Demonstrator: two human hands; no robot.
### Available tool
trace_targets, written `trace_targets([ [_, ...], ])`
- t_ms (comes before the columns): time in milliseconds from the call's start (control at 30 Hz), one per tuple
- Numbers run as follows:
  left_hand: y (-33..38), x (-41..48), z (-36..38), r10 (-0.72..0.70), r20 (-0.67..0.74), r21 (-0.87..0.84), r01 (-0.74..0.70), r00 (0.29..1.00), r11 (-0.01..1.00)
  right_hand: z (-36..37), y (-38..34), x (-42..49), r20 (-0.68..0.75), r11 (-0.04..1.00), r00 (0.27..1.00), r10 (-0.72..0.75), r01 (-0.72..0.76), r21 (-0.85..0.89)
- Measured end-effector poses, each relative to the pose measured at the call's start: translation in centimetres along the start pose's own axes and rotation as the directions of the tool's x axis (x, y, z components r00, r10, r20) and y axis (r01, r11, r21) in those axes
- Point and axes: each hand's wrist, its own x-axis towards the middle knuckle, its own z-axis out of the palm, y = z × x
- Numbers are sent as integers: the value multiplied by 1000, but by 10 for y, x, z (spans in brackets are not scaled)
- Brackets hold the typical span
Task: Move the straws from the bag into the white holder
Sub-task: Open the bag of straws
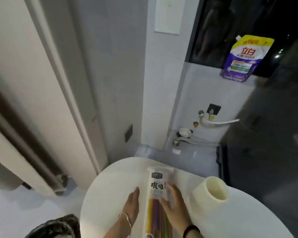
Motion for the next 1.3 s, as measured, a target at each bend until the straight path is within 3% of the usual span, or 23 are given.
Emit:
trace_targets([
  [133,-13,59,15,57,10,-92,-56,998,994,33,52,34,-17,976,988,-153,148,-158],
  [333,-11,108,25,176,44,-136,-169,983,976,60,92,65,-46,956,959,-279,274,-104],
  [567,-21,116,33,376,35,-26,-375,926,927,64,96,55,-22,934,934,-357,356,-13],
  [733,-7,85,28,449,76,-153,-435,890,888,52,74,29,-58,899,898,-435,437,17],
  [967,23,-1,12,561,286,-296,-485,777,823,10,16,-30,-185,782,870,-458,493,382],
  [1067,24,-42,5,601,398,-284,-530,693,799,-9,-5,-65,-227,728,865,-447,499,470],
  [1167,17,-79,0,610,437,-214,-582,661,785,-21,-23,-103,-248,690,869,-428,491,532],
  [1300,0,-114,-5,623,495,-101,-671,606,734,-28,-33,-141,-215,717,887,-407,457,526],
])
